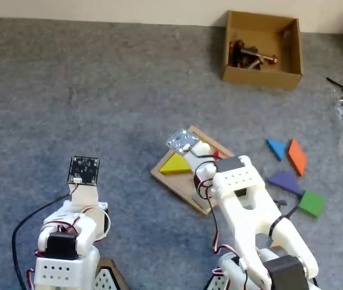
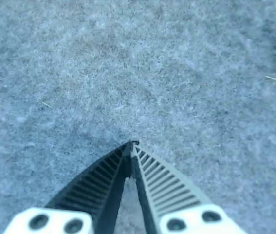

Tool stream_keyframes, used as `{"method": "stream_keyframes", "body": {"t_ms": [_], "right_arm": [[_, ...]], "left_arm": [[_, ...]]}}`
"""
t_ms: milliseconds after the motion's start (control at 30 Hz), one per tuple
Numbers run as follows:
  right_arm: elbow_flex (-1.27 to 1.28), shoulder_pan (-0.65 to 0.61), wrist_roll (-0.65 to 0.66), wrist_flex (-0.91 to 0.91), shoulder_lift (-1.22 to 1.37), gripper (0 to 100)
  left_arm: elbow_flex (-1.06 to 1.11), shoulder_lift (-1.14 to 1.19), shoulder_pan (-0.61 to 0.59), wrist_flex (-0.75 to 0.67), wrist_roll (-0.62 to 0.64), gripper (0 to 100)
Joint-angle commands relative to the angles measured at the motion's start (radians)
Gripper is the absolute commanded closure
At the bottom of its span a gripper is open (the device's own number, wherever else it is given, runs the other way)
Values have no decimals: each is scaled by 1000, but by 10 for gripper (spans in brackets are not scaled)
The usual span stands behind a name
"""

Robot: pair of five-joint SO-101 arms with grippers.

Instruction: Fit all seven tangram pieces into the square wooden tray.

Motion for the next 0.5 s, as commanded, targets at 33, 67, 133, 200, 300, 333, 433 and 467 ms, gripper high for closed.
{"method": "stream_keyframes", "body": {"t_ms": [33, 67, 133, 200, 300, 333, 433, 467], "right_arm": [[-1, 2, -8, -65, -36, 989], [1, 13, -8, -85, -36, 989], [1, 39, -8, -108, -36, 989], [-4, 67, -6, -119, -36, 989], [-4, 96, -6, -120, -36, 989], [-1, 99, -6, -120, -36, 989], [1, 101, -6, -125, -36, 989], [1, 101, -6, -125, -36, 989]], "left_arm": [[19, -7, 15, -2, 8, 995], [19, -7, 15, -2, 8, 995], [19, -7, 15, -2, 8, 995], [19, -7, 15, -2, 8, 995], [19, -7, 15, -2, 8, 995], [19, -7, 15, -2, 8, 995], [19, -7, 15, -2, 8, 995], [19, -7, 15, -2, 8, 995]]}}
